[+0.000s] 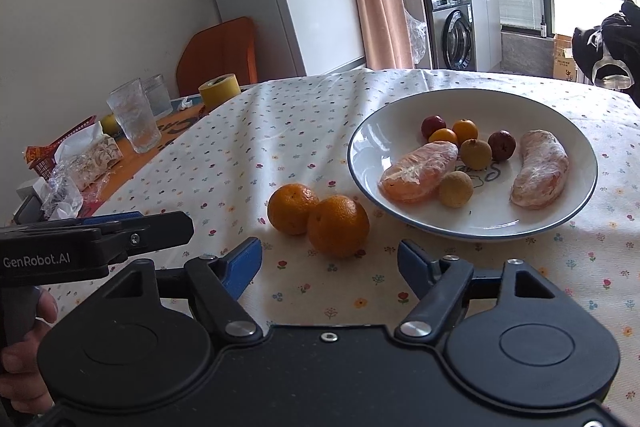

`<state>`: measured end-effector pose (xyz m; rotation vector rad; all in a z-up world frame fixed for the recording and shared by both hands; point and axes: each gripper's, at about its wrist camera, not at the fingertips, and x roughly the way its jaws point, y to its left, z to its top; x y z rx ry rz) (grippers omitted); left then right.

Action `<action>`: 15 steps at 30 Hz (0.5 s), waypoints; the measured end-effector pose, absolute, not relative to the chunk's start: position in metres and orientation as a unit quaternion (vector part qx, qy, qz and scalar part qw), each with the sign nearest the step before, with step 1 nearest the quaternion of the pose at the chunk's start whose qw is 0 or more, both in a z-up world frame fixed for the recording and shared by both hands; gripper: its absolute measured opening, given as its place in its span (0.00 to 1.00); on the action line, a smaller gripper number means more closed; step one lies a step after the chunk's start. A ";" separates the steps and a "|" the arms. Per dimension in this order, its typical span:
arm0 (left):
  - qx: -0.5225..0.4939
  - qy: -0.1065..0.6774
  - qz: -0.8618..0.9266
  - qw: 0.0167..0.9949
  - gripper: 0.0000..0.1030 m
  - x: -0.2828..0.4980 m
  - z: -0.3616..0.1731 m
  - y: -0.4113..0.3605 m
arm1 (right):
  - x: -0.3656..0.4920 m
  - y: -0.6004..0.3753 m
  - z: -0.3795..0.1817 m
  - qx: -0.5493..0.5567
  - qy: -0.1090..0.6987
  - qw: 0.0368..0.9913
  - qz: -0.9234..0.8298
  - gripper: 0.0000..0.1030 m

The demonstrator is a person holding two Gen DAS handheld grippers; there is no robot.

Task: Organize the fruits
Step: 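Withdraw both tools from the bowl toward the two remaining oranges, then grasp one orange with the right tool while the left tool approaches the other orange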

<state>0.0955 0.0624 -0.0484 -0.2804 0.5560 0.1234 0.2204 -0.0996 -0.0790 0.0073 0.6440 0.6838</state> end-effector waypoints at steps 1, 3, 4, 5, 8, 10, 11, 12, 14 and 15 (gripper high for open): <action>-0.138 0.274 0.061 0.950 0.73 0.097 -0.049 0.063 | 0.223 -0.099 -0.080 0.008 0.311 0.893 0.326 0.69; -0.137 0.277 0.061 0.949 0.72 0.102 -0.050 0.063 | 0.228 -0.097 -0.081 0.016 0.313 0.894 0.320 0.66; -0.137 0.279 0.061 0.949 0.70 0.104 -0.051 0.063 | 0.230 -0.097 -0.081 0.018 0.313 0.894 0.320 0.64; -0.136 0.281 0.060 0.948 0.68 0.106 -0.051 0.063 | 0.233 -0.095 -0.083 0.020 0.315 0.894 0.319 0.64; -0.137 0.286 0.058 0.947 0.64 0.112 -0.053 0.064 | 0.239 -0.091 -0.086 0.023 0.321 0.892 0.318 0.63; -0.136 0.287 0.059 0.946 0.63 0.116 -0.055 0.064 | 0.242 -0.090 -0.088 0.028 0.323 0.889 0.322 0.63; -0.135 0.289 0.061 0.946 0.62 0.119 -0.055 0.064 | 0.243 -0.090 -0.089 0.032 0.324 0.888 0.325 0.63; -0.136 0.291 0.062 0.945 0.62 0.121 -0.056 0.063 | 0.244 -0.091 -0.089 0.035 0.324 0.887 0.328 0.63; -0.135 0.293 0.062 0.945 0.60 0.126 -0.056 0.062 | 0.246 -0.091 -0.090 0.039 0.323 0.884 0.334 0.61; -0.134 0.292 0.063 0.945 0.60 0.127 -0.057 0.061 | 0.247 -0.091 -0.091 0.039 0.324 0.884 0.336 0.59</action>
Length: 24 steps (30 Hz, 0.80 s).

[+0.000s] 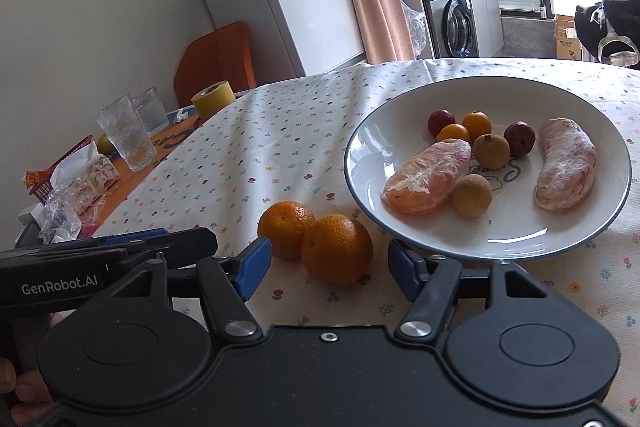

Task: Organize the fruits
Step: 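Grasp one orange with the right tool while the left tool approaches the other orange, then carry the orange into the bowl with the right tool while the left tool grasps the other orange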

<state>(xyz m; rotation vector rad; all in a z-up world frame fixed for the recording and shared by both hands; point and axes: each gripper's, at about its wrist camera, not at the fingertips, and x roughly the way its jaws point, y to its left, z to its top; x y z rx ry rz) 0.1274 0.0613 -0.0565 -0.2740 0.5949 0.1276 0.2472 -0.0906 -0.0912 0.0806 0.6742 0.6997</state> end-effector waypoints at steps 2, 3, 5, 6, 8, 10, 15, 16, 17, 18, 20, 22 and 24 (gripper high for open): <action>-0.135 0.292 0.063 0.945 0.60 0.131 -0.057 0.060 | 0.249 -0.090 -0.093 0.037 0.322 0.883 0.338 0.43; -0.135 0.293 0.063 0.945 0.60 0.132 -0.058 0.060 | 0.249 -0.090 -0.093 0.036 0.322 0.884 0.338 0.39; -0.137 0.296 0.062 0.943 0.60 0.135 -0.060 0.059 | 0.250 -0.091 -0.094 0.041 0.322 0.880 0.347 0.36; -0.137 0.297 0.062 0.943 0.60 0.136 -0.061 0.059 | 0.251 -0.093 -0.095 0.047 0.324 0.877 0.352 0.36; -0.136 0.298 0.062 0.943 0.60 0.138 -0.062 0.059 | 0.250 -0.096 -0.096 0.055 0.325 0.874 0.357 0.36; -0.136 0.296 0.061 0.943 0.60 0.139 -0.062 0.060 | 0.248 -0.098 -0.095 0.058 0.324 0.873 0.360 0.36; -0.140 0.293 0.063 0.944 0.60 0.140 -0.060 0.063 | 0.242 -0.102 -0.088 0.060 0.313 0.874 0.368 0.35; -0.140 0.292 0.064 0.944 0.60 0.141 -0.059 0.064 | 0.241 -0.103 -0.086 0.061 0.309 0.874 0.370 0.35; -0.141 0.292 0.064 0.944 0.60 0.141 -0.058 0.064 | 0.241 -0.104 -0.084 0.062 0.306 0.874 0.371 0.35; -0.140 0.291 0.065 0.944 0.60 0.142 -0.057 0.064 | 0.241 -0.105 -0.082 0.064 0.303 0.875 0.373 0.35; -0.139 0.289 0.065 0.945 0.60 0.143 -0.056 0.064 | 0.241 -0.108 -0.079 0.067 0.299 0.875 0.376 0.35; -0.139 0.289 0.063 0.945 0.60 0.145 -0.055 0.064 | 0.241 -0.110 -0.076 0.069 0.296 0.875 0.376 0.35; -0.138 0.290 0.060 0.945 0.60 0.147 -0.055 0.061 | 0.242 -0.115 -0.073 0.071 0.292 0.877 0.374 0.35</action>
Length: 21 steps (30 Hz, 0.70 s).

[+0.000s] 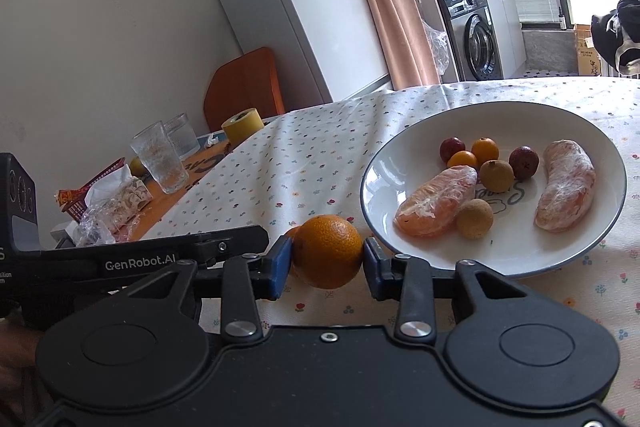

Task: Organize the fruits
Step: 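Carry the orange into the bowl with the right tool while the left tool grasps the other orange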

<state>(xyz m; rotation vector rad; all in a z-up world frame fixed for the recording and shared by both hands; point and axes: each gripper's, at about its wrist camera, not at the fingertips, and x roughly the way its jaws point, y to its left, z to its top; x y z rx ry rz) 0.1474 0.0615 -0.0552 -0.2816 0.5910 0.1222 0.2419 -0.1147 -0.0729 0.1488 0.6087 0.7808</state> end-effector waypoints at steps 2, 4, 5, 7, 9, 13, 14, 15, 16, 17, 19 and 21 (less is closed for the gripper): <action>-0.137 0.292 0.057 0.945 0.60 0.151 -0.056 0.059 | 0.242 -0.120 -0.070 0.074 0.287 0.880 0.371 0.35; -0.138 0.293 0.056 0.945 0.60 0.153 -0.057 0.057 | 0.244 -0.126 -0.067 0.076 0.283 0.883 0.367 0.35; -0.137 0.294 0.055 0.944 0.60 0.156 -0.058 0.056 | 0.245 -0.128 -0.066 0.078 0.281 0.884 0.365 0.35; -0.136 0.294 0.053 0.945 0.59 0.159 -0.059 0.053 | 0.246 -0.134 -0.065 0.079 0.279 0.887 0.360 0.35; -0.134 0.296 0.049 0.944 0.57 0.163 -0.060 0.049 | 0.248 -0.139 -0.065 0.079 0.279 0.889 0.354 0.35; -0.129 0.301 0.045 0.944 0.54 0.170 -0.064 0.043 | 0.251 -0.149 -0.064 0.083 0.276 0.894 0.344 0.35; -0.128 0.301 0.045 0.944 0.53 0.171 -0.065 0.041 | 0.251 -0.151 -0.064 0.084 0.275 0.895 0.341 0.35; -0.128 0.302 0.044 0.944 0.53 0.173 -0.066 0.041 | 0.252 -0.154 -0.064 0.083 0.274 0.896 0.339 0.35; -0.129 0.303 0.044 0.943 0.52 0.174 -0.067 0.040 | 0.252 -0.155 -0.064 0.083 0.274 0.898 0.336 0.35; -0.130 0.304 0.043 0.943 0.51 0.176 -0.068 0.039 | 0.253 -0.158 -0.064 0.082 0.273 0.899 0.333 0.35; -0.128 0.307 0.042 0.942 0.51 0.178 -0.070 0.038 | 0.255 -0.162 -0.065 0.083 0.273 0.901 0.328 0.35; -0.129 0.310 0.042 0.941 0.51 0.181 -0.072 0.037 | 0.256 -0.166 -0.065 0.085 0.272 0.903 0.322 0.35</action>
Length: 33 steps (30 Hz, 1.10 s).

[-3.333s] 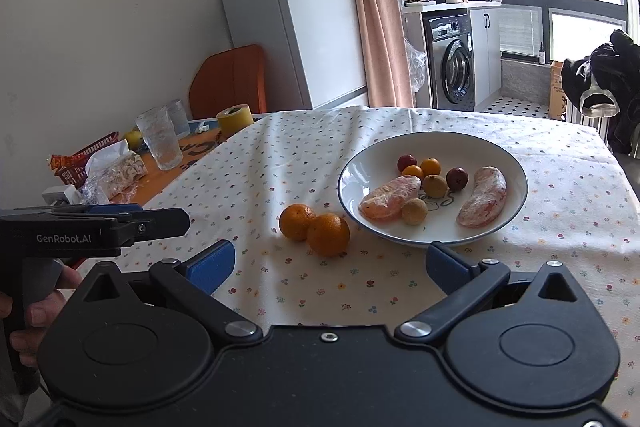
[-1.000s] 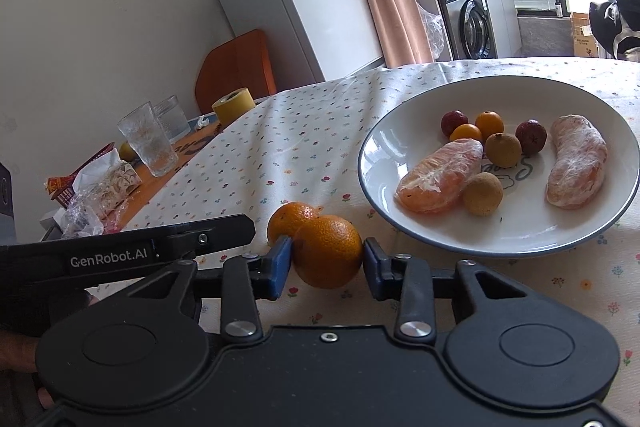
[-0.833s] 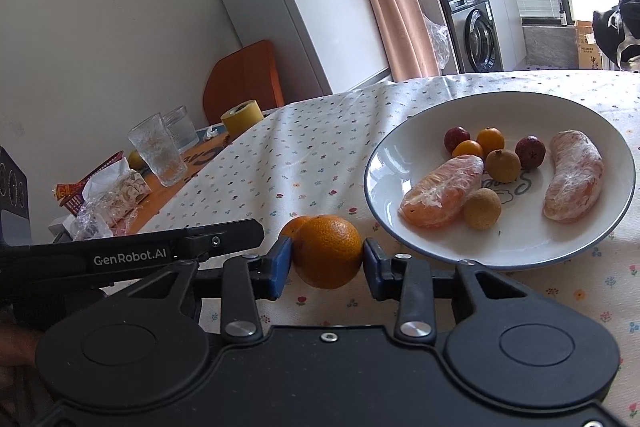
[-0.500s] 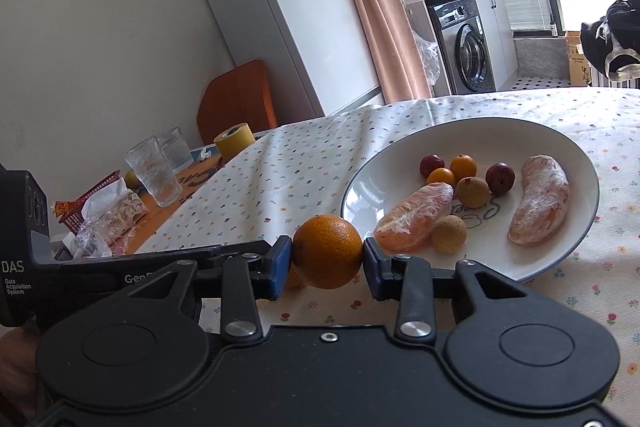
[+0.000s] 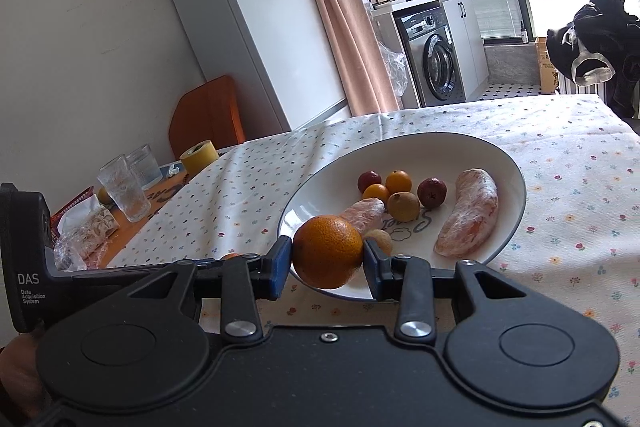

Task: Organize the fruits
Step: 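Carry the orange into the bowl with the right tool while the left tool grasps the other orange, then lower the held orange into the white bowl and open the left tool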

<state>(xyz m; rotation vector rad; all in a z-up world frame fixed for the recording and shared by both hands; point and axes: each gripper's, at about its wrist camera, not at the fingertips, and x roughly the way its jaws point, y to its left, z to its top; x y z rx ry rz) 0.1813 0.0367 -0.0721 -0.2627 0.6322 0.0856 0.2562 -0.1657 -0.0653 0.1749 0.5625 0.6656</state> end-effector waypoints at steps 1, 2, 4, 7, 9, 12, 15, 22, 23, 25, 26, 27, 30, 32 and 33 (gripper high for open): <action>-0.129 0.312 0.041 0.941 0.51 0.183 -0.073 0.036 | 0.257 -0.169 -0.066 0.086 0.272 0.904 0.318 0.35; -0.128 0.314 0.040 0.940 0.51 0.184 -0.074 0.035 | 0.259 -0.171 -0.066 0.087 0.272 0.905 0.315 0.35; -0.126 0.316 0.040 0.939 0.51 0.186 -0.076 0.033 | 0.261 -0.175 -0.067 0.088 0.273 0.907 0.308 0.35; -0.125 0.319 0.039 0.939 0.48 0.189 -0.078 0.031 | 0.262 -0.178 -0.068 0.087 0.272 0.910 0.300 0.36; -0.121 0.321 0.040 0.938 0.45 0.190 -0.080 0.030 | 0.263 -0.181 -0.069 0.085 0.275 0.910 0.298 0.37; -0.118 0.321 0.044 0.939 0.37 0.191 -0.082 0.029 | 0.264 -0.182 -0.071 0.083 0.277 0.913 0.288 0.44; -0.118 0.322 0.048 0.938 0.36 0.189 -0.080 0.029 | 0.266 -0.188 -0.073 0.095 0.279 0.913 0.283 0.46; -0.122 0.308 0.046 0.943 0.36 0.181 -0.069 0.028 | 0.264 -0.193 -0.076 0.102 0.278 0.913 0.280 0.51; -0.122 0.305 0.046 0.943 0.36 0.180 -0.067 0.027 | 0.264 -0.194 -0.075 0.102 0.277 0.913 0.281 0.51; -0.122 0.299 0.042 0.946 0.36 0.179 -0.061 0.025 | 0.263 -0.196 -0.075 0.104 0.277 0.913 0.282 0.51; -0.119 0.295 0.039 0.947 0.36 0.178 -0.057 0.022 | 0.263 -0.196 -0.074 0.104 0.277 0.913 0.282 0.51; -0.118 0.292 0.036 0.948 0.36 0.178 -0.054 0.020 | 0.263 -0.197 -0.074 0.105 0.276 0.913 0.282 0.52; -0.114 0.285 0.024 0.951 0.36 0.178 -0.047 0.011 | 0.262 -0.202 -0.073 0.108 0.275 0.914 0.280 0.52; -0.111 0.282 0.016 0.953 0.36 0.180 -0.043 0.005 | 0.261 -0.205 -0.073 0.110 0.274 0.914 0.278 0.54; -0.110 0.282 0.013 0.953 0.36 0.181 -0.042 0.002 | 0.261 -0.206 -0.072 0.111 0.273 0.914 0.277 0.54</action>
